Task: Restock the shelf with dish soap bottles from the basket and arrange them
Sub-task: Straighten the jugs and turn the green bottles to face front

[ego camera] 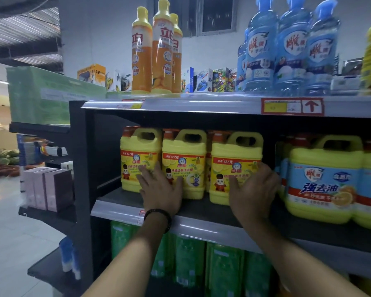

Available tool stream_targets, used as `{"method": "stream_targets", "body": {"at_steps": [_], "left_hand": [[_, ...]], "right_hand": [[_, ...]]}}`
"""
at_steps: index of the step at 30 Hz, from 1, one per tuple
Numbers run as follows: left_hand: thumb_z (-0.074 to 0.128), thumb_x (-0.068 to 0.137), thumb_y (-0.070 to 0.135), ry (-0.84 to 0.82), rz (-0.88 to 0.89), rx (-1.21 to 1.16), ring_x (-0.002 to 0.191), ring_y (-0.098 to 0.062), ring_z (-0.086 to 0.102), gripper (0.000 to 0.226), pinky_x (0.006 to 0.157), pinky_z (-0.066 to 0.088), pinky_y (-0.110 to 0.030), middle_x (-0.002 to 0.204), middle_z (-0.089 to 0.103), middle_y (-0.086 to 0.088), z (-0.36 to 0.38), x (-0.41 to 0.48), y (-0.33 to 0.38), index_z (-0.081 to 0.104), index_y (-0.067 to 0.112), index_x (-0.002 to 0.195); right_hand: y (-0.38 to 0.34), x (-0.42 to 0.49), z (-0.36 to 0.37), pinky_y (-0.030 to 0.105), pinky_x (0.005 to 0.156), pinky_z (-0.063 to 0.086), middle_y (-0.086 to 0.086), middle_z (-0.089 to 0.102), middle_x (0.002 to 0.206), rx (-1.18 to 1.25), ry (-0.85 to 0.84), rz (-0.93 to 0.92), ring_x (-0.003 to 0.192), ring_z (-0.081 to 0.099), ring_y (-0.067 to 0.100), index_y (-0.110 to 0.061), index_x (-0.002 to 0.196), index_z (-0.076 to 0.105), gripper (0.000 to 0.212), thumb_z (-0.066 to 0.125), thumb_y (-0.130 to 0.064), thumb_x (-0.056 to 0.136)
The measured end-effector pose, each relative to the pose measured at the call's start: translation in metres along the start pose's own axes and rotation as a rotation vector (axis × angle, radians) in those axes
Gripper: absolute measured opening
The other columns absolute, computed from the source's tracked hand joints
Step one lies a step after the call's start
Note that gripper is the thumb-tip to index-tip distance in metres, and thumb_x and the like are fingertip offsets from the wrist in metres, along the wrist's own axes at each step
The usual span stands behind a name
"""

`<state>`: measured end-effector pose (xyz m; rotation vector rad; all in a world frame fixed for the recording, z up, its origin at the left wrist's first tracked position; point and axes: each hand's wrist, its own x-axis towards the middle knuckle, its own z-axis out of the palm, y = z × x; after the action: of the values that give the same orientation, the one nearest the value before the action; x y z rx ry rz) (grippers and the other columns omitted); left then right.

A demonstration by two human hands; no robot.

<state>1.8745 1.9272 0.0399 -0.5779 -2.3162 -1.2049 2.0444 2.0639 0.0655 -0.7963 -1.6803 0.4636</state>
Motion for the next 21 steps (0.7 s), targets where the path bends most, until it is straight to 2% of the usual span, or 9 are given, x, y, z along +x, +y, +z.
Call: {"method": "stream_targets", "body": {"at_steps": [2, 4, 7, 10, 17, 21], "left_hand": [[0.048, 0.096, 0.070, -0.035, -0.009, -0.020, 0.160, -0.047, -0.007, 0.098, 0.127, 0.014, -0.060, 0.173, -0.017, -0.021, 0.000, 0.001, 0.001, 0.001, 0.022, 0.167], [0.046, 0.097, 0.072, -0.056, -0.017, -0.025, 0.160, -0.047, -0.011, 0.103, 0.129, 0.008, -0.058, 0.172, -0.021, -0.022, -0.002, 0.002, 0.000, -0.007, 0.019, 0.167], [0.045, 0.097, 0.074, -0.086, -0.021, -0.041, 0.158, -0.048, -0.017, 0.107, 0.130, 0.002, -0.058, 0.170, -0.026, -0.023, -0.002, 0.003, 0.001, -0.013, 0.017, 0.167], [0.044, 0.096, 0.076, -0.115, -0.011, -0.035, 0.157, -0.049, -0.021, 0.112, 0.130, 0.000, -0.060, 0.168, -0.030, -0.025, -0.001, 0.002, 0.004, -0.019, 0.015, 0.165], [0.051, 0.094, 0.075, -0.081, -0.015, -0.110, 0.158, -0.046, -0.020, 0.111, 0.129, 0.005, -0.060, 0.170, -0.028, -0.019, 0.000, 0.002, 0.000, -0.012, 0.019, 0.167], [0.053, 0.094, 0.073, -0.066, -0.030, -0.134, 0.158, -0.046, -0.020, 0.110, 0.129, 0.005, -0.062, 0.171, -0.028, -0.019, 0.000, 0.003, 0.002, -0.010, 0.018, 0.167]], "right_hand": [[0.011, 0.014, -0.006, 0.058, 0.109, 0.041, 0.030, 0.034, 0.153, -0.018, -0.077, 0.106, 0.139, 0.036, 0.049, -0.006, 0.155, 0.027, 0.102, 0.089, -0.040, 0.081], [0.016, 0.024, -0.010, 0.056, 0.114, 0.038, 0.029, 0.026, 0.162, 0.042, -0.210, 0.166, 0.146, 0.032, 0.048, -0.005, 0.164, 0.012, 0.116, 0.087, -0.042, 0.084], [0.016, 0.027, -0.005, 0.053, 0.113, 0.043, 0.024, 0.035, 0.161, 0.174, -0.379, 0.199, 0.144, 0.043, 0.044, -0.010, 0.167, -0.001, 0.115, 0.082, -0.036, 0.091], [0.011, 0.017, 0.009, 0.054, 0.113, 0.043, 0.025, 0.029, 0.159, 0.050, -0.386, 0.184, 0.141, 0.043, 0.047, -0.011, 0.166, -0.011, 0.117, 0.079, -0.031, 0.094], [0.002, 0.014, 0.025, 0.053, 0.096, 0.054, 0.023, 0.041, 0.147, -0.075, -0.298, 0.134, 0.130, 0.052, 0.046, -0.009, 0.155, 0.017, 0.102, 0.087, -0.035, 0.085], [0.000, 0.013, 0.026, 0.051, 0.090, 0.055, 0.022, 0.044, 0.144, -0.115, -0.296, 0.093, 0.124, 0.057, 0.046, -0.008, 0.152, 0.020, 0.100, 0.087, -0.038, 0.084]]}}
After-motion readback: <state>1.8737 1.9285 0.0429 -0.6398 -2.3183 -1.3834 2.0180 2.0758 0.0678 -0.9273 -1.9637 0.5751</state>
